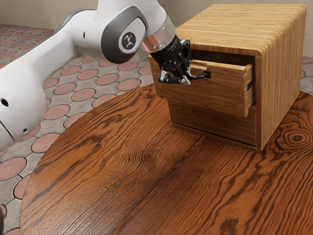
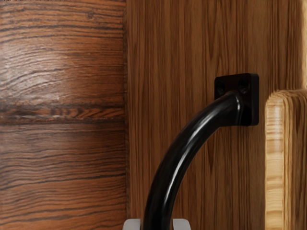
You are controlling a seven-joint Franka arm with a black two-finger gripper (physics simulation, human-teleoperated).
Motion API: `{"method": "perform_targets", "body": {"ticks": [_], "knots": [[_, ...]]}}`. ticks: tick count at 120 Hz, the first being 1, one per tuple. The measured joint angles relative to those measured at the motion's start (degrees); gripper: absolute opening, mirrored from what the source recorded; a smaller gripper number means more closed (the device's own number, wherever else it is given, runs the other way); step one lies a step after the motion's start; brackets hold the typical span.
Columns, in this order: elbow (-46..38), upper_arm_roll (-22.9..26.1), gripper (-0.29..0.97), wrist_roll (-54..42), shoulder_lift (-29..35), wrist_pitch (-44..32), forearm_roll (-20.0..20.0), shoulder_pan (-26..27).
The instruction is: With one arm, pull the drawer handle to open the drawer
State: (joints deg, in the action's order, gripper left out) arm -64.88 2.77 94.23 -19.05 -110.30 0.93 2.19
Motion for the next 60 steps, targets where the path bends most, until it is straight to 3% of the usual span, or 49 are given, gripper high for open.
{"method": "perform_targets", "body": {"ticks": [60], "knots": [[-10.9, -0.1, -0.10, 0.2, 8.8, 1.3, -0.1, 0.0]]}}
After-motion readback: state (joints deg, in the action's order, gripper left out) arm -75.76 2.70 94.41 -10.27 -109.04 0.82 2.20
